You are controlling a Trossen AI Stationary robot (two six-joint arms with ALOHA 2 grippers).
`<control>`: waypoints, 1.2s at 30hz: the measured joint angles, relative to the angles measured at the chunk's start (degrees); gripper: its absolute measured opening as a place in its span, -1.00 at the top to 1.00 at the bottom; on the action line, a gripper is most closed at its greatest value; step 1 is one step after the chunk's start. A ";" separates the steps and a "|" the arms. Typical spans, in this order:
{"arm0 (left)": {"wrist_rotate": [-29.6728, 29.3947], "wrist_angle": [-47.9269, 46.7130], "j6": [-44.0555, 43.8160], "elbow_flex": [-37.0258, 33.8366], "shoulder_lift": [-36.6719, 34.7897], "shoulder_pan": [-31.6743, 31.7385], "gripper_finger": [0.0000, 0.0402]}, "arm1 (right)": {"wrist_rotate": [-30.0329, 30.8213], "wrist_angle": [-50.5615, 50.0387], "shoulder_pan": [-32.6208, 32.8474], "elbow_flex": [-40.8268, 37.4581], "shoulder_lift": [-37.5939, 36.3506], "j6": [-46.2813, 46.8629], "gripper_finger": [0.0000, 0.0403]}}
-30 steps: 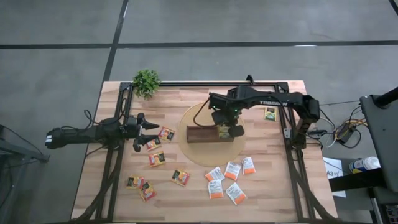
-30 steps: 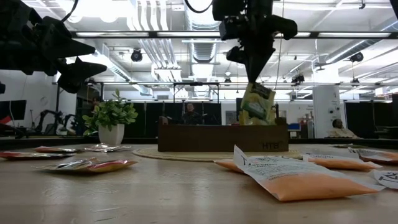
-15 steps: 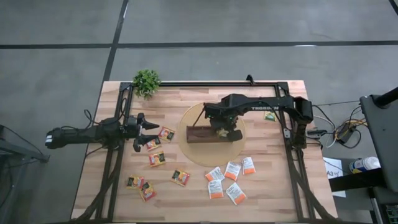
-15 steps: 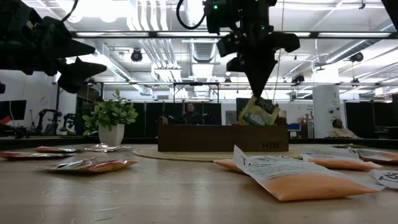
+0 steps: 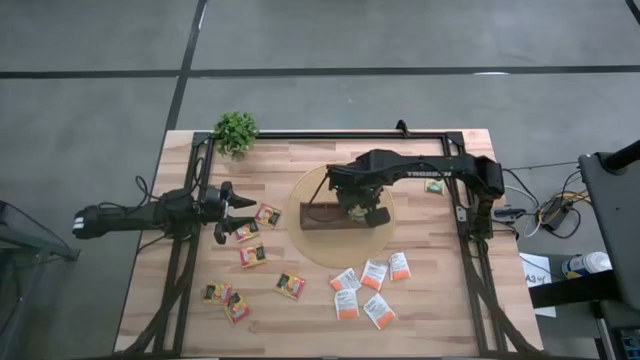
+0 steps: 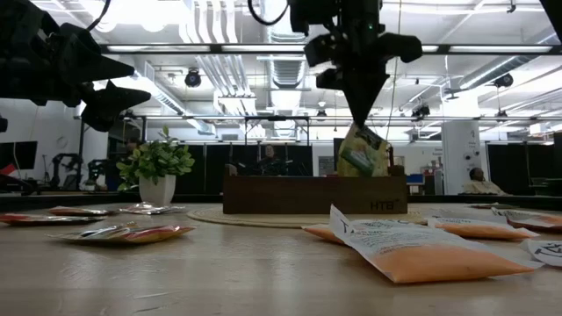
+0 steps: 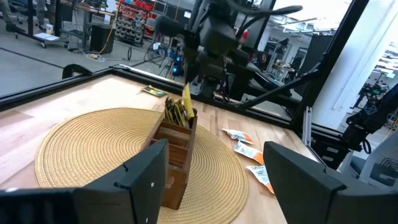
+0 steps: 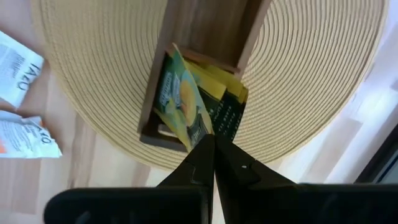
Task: Pick & Place Tea
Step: Put the yellow tea bag into the right section of the wooden organizer
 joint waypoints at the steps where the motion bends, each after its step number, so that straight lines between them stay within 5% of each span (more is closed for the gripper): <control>1: 0.00 0.00 0.01 -0.01 0.00 -0.02 -0.28 | -0.09 0.06 0.01 0.23 0.00 -0.01 0.96; 14: 0.00 0.00 0.00 0.01 0.02 -0.02 -0.28 | -0.14 -5.18 1.92 1.83 7.62 5.61 0.96; 36: 0.00 0.00 0.00 0.01 0.04 -0.01 -0.28 | 2.60 -11.82 0.91 6.44 7.98 8.58 0.82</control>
